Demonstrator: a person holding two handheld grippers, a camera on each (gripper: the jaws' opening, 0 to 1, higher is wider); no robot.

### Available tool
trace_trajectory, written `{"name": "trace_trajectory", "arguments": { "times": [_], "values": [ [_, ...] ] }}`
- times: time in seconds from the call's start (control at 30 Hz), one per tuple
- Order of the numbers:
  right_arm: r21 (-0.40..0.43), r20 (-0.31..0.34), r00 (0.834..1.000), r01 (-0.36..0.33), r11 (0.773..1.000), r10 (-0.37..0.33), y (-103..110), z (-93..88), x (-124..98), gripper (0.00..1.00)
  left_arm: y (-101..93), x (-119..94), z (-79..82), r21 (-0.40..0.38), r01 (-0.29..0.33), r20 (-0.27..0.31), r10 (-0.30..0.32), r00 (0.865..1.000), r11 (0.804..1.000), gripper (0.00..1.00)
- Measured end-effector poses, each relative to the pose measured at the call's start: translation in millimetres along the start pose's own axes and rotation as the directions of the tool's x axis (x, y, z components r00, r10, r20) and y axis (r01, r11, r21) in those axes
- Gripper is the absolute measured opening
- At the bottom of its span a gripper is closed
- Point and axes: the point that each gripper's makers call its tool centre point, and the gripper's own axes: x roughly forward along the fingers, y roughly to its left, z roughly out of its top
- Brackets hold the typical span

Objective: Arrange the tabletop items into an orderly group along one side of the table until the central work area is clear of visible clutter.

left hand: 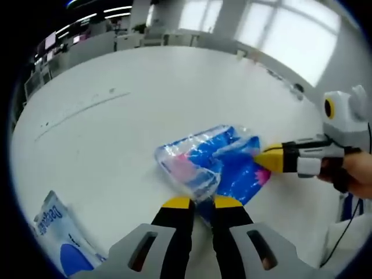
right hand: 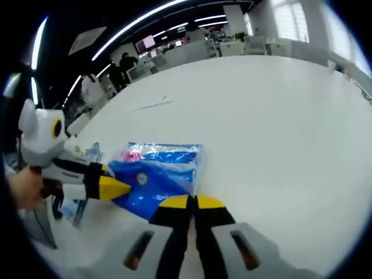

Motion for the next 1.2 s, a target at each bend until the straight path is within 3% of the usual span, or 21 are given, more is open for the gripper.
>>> {"name": "trace_trajectory", "arguments": {
  "times": [0.33, 0.4, 0.53, 0.67, 0.83, 1.2],
  "values": [
    [-0.007, 0.005, 1.000, 0.008, 1.000, -0.008, -1, 3.7, -1, 0.03, -0.3, 0, 1.0, -0.057, -0.009, 0.013, 0.010, 1.000, 0.998, 0.09],
    [-0.017, 0.012, 1.000, 0.014, 1.000, -0.014, -1, 5.1, -3, 0.06, -1.1, -1, 1.5, -0.066, -0.015, 0.014, 0.016, 1.000, 0.998, 0.16],
    [-0.018, 0.074, 0.997, 0.012, 1.000, -0.010, 1, 16.3, -14, 0.16, 2.9, -11, 5.3, -0.048, -0.072, 0.035, 0.074, 0.997, 0.996, 0.44],
    [-0.033, 0.116, 0.993, 0.012, 0.999, -0.008, 5, 23.4, -24, 0.29, 4.5, -23, 8.1, -0.043, -0.093, 0.064, 0.096, 0.993, 0.995, 0.50],
    [-0.020, 0.141, 0.990, -0.021, 1.000, 0.023, 15, 25.6, -36, 0.34, 1.0, -37, 8.7, -0.098, -0.095, 0.098, 0.105, 0.990, 0.991, 0.74],
    [-0.013, 0.156, 0.986, -0.065, 0.998, 0.066, 37, 22.0, -59, 0.39, -15.0, -66, 7.8, -0.112, -0.097, 0.139, 0.113, 0.984, 0.989, 0.83]
  ]
}}
